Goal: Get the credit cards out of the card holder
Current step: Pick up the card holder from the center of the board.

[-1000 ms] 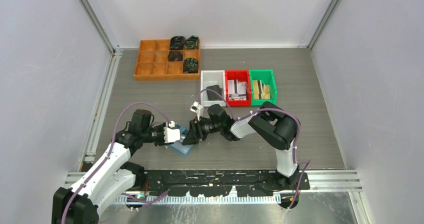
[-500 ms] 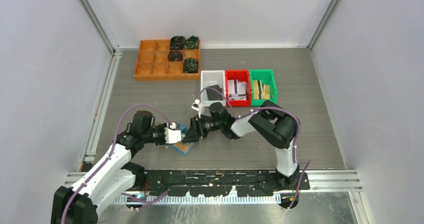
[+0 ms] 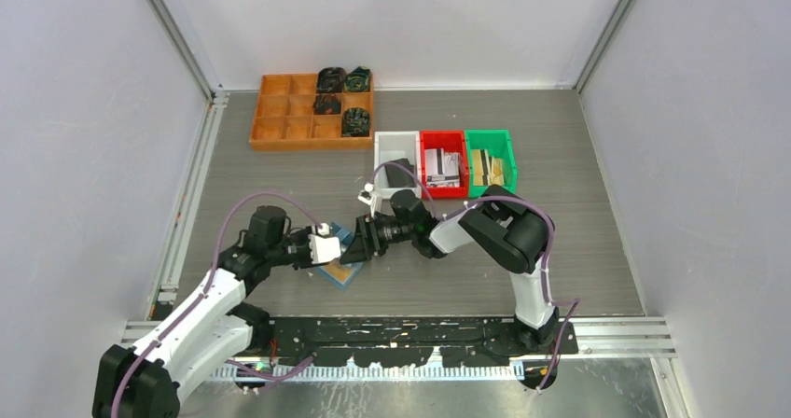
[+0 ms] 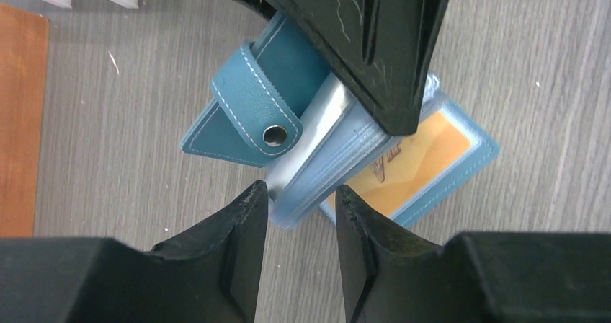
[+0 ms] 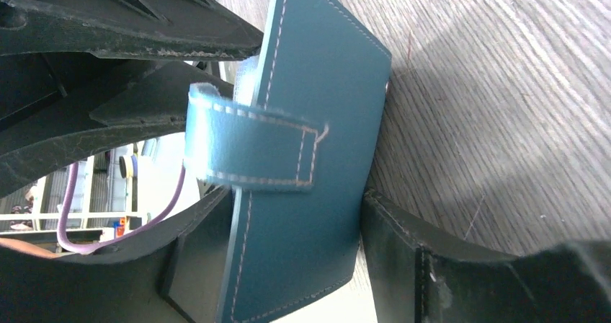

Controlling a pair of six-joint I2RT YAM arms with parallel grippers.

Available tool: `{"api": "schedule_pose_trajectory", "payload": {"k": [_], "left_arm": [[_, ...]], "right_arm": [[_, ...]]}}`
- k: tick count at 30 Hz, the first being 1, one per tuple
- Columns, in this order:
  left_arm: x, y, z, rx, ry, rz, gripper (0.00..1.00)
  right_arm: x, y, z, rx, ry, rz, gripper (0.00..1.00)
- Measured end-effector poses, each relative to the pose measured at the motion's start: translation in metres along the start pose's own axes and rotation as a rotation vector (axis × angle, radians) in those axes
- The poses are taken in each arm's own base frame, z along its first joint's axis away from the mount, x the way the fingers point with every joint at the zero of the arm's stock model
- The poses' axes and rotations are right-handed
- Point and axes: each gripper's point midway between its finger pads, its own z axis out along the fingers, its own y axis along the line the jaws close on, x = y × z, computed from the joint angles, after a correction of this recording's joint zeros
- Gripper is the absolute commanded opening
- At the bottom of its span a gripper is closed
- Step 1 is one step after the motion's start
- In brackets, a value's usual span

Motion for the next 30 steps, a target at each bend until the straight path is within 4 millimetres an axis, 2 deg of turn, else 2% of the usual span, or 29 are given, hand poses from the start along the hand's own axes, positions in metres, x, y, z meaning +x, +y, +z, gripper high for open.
{"api": "schedule_pose_trajectory", "payload": {"k": [8, 13, 18, 20, 22, 24, 27, 30], "left_arm": [[-0.011, 0.009, 0.015, -0.056, -0.026, -0.023, 0.41], [-0.011, 0.018, 0.022, -0.087, -0.02, -0.042, 0.41], [-0.01, 0.023, 0.025, -0.111, -0.012, -0.06, 0.41], [-0.009, 0.023, 0.025, -0.117, -0.007, -0.074, 0.4], [-0.008, 0.025, 0.024, -0.131, 0.003, -0.085, 0.41], [-0.005, 0.028, 0.023, -0.148, 0.017, -0.108, 0.41], [-0.006, 0.031, 0.019, -0.165, 0.039, -0.17, 0.45], [-0.018, 0.034, 0.009, -0.173, 0.019, -0.236, 0.48]], "right_arm": [[-0.002, -0.001, 0.0, -0.004, -0.009, 0.006, 0.81], [-0.006, 0.004, 0.001, -0.023, -0.022, -0.012, 0.8], [-0.007, 0.001, 0.001, -0.012, -0.025, -0.029, 0.66], [-0.005, -0.005, 0.001, 0.01, -0.022, -0.044, 0.54], [-0.003, -0.01, -0.001, 0.037, -0.021, -0.057, 0.36], [0.001, -0.014, -0.006, 0.065, -0.02, -0.073, 0.24], [0.003, -0.015, -0.011, 0.091, -0.028, -0.089, 0.15], [-0.003, -0.012, -0.015, 0.102, -0.051, -0.107, 0.1]]}}
